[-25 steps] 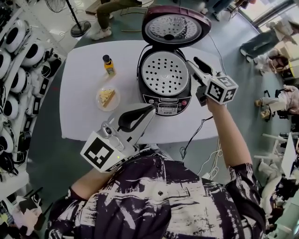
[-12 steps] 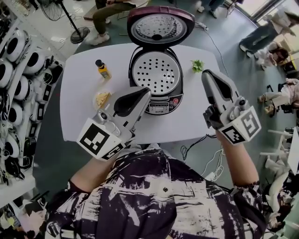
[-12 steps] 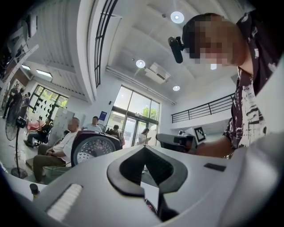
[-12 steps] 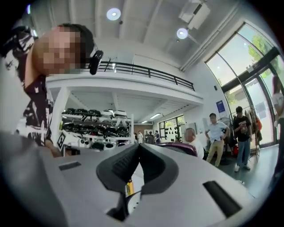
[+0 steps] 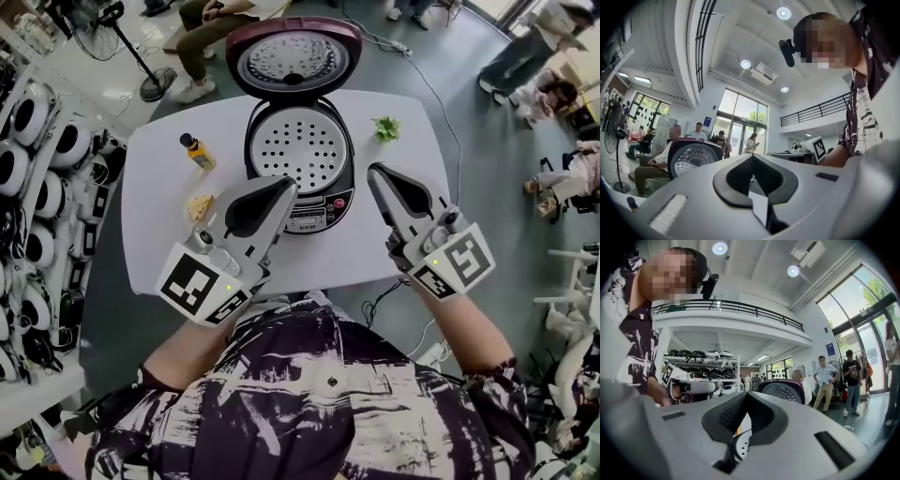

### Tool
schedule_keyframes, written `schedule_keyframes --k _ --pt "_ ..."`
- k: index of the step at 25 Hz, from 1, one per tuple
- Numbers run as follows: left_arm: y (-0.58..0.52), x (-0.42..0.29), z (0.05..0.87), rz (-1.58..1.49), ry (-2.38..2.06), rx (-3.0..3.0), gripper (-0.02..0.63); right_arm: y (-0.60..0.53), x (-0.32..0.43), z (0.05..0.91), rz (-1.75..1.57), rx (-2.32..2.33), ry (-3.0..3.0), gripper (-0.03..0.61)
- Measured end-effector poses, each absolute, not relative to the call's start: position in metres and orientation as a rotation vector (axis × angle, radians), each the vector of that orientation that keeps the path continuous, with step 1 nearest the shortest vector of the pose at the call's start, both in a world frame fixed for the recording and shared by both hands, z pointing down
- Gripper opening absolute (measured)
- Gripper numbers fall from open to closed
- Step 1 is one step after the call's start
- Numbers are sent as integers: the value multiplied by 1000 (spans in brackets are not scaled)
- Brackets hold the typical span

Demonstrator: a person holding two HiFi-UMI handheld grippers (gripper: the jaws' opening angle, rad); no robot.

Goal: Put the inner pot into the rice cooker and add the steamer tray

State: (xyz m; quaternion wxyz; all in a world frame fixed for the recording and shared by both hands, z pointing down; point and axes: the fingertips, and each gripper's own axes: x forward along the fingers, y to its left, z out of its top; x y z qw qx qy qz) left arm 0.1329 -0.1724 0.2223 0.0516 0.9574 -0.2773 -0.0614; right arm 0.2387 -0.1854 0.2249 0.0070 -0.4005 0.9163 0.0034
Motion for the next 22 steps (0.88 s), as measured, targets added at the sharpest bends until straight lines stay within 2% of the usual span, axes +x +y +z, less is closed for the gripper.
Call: schedule_keyframes --k 22 --pt "-177 132 226 -191 -906 2902 5 -186 226 226 54 -1161 2921 -5"
